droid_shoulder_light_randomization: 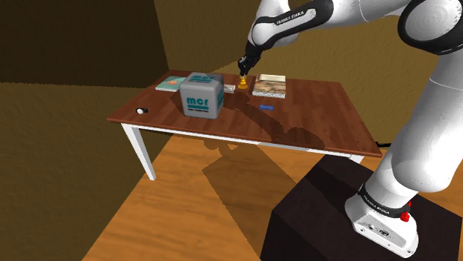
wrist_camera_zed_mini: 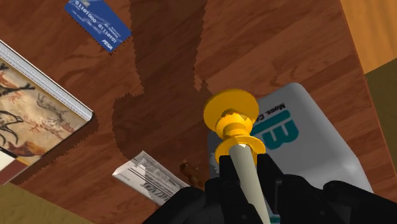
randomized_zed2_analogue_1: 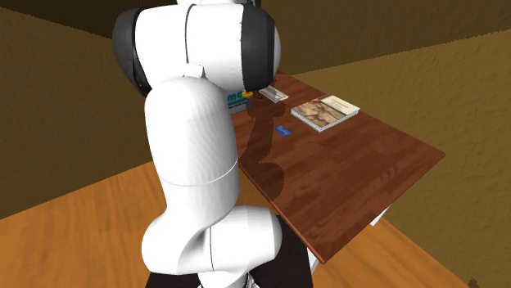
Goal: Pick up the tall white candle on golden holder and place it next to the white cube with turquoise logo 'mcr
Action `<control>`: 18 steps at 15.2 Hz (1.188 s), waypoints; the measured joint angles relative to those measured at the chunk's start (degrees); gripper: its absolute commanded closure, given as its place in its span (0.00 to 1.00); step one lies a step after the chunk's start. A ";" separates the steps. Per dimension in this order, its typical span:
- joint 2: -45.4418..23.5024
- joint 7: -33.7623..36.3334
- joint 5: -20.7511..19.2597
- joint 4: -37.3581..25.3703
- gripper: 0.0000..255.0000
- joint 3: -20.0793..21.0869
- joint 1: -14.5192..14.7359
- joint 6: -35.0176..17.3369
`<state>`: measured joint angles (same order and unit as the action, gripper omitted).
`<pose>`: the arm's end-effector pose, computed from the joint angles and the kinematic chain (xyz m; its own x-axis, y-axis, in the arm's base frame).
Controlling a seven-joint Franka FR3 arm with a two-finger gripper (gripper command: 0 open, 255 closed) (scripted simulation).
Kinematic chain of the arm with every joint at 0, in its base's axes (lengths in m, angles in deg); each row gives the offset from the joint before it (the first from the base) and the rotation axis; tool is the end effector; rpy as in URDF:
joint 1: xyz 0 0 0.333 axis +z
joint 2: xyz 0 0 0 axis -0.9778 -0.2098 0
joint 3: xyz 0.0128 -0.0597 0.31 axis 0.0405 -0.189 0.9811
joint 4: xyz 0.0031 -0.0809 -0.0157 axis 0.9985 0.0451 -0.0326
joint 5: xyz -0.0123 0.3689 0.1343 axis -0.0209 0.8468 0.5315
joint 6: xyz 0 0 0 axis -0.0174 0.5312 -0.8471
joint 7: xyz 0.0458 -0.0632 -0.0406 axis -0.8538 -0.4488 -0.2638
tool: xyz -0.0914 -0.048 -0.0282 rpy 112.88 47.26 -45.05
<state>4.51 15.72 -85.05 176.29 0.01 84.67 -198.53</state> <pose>0.6263 -0.0278 0.4964 0.9079 0.0163 0.4188 0.0130 -0.9999 0.0105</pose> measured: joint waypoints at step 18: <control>-5.19 -1.76 2.27 7.70 1.00 0.59 -0.38 -12.79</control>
<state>-0.69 13.96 -82.78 183.99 0.60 84.29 -211.31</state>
